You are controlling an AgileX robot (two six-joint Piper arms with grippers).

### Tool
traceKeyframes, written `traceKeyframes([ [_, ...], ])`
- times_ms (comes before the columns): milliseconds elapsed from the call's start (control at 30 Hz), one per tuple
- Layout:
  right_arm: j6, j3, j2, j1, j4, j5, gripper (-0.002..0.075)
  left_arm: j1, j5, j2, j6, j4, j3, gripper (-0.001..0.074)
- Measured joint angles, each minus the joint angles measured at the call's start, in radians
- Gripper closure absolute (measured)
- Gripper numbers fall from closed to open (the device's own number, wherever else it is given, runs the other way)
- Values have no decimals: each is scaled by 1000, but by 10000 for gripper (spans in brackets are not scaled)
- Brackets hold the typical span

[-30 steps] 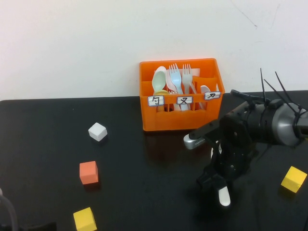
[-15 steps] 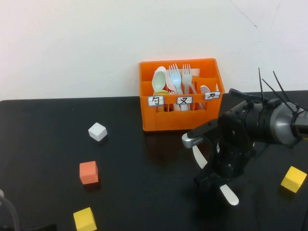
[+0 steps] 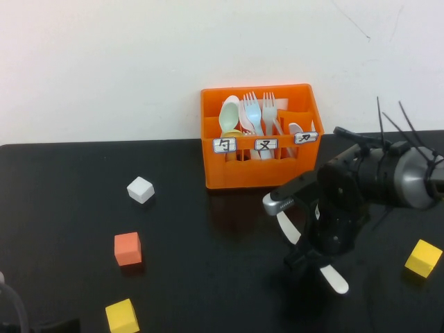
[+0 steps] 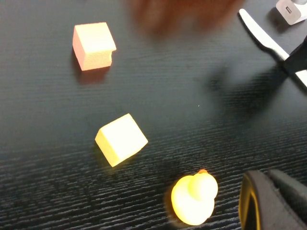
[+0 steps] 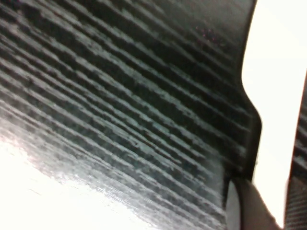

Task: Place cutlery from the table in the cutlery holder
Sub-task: Pick up the knife, then place the knife on the box

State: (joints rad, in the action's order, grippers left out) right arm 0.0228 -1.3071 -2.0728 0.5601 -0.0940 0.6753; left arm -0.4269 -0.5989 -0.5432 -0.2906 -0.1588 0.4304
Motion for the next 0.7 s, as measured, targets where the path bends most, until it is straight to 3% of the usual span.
traceKeyframes([
  [700, -167, 7, 302, 0, 102, -24, 575, 0, 17, 0, 0, 4, 0, 736],
])
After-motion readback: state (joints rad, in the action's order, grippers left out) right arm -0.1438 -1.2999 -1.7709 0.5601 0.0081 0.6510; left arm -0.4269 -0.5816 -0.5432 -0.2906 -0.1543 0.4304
